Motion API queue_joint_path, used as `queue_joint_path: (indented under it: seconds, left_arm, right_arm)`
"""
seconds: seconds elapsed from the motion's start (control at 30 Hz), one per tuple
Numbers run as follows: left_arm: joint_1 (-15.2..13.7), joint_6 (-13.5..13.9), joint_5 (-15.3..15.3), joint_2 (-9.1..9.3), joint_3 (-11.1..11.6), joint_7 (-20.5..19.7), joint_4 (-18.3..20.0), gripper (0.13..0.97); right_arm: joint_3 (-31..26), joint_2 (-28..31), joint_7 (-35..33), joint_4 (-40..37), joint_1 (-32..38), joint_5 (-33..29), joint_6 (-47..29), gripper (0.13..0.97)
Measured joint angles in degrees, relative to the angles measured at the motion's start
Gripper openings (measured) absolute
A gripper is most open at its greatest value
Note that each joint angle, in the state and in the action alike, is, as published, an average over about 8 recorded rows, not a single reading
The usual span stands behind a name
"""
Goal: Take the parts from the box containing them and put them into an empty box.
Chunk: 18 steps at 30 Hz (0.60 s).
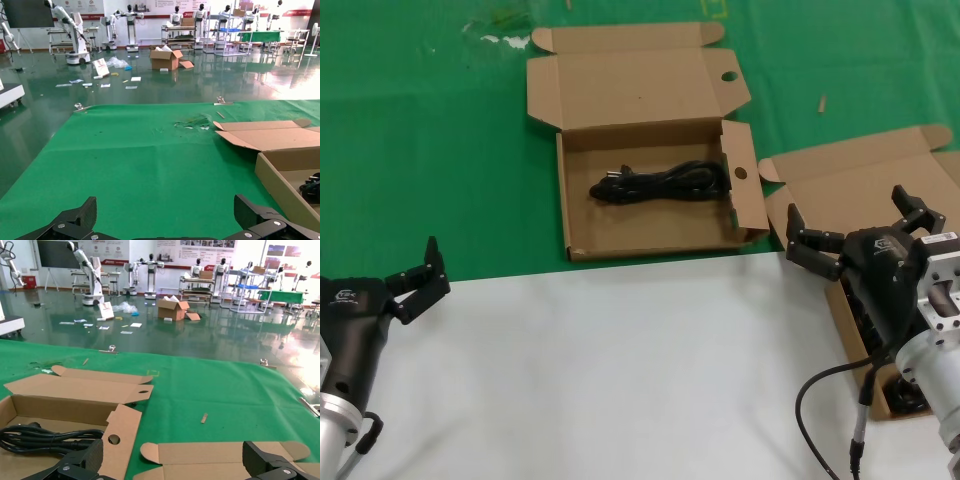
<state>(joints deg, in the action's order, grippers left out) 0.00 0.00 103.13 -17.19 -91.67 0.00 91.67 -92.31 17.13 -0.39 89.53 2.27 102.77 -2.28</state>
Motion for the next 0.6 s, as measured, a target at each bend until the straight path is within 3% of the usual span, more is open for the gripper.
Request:
queue_joint_path:
  seconds: [0.6]
  left_arm:
    - [0.0, 0.0, 0.0, 0.0, 0.0, 0.0, 0.0, 0.966]
  right_arm:
    - [0.0, 0.0, 0.0, 0.0, 0.0, 0.0, 0.0, 0.966]
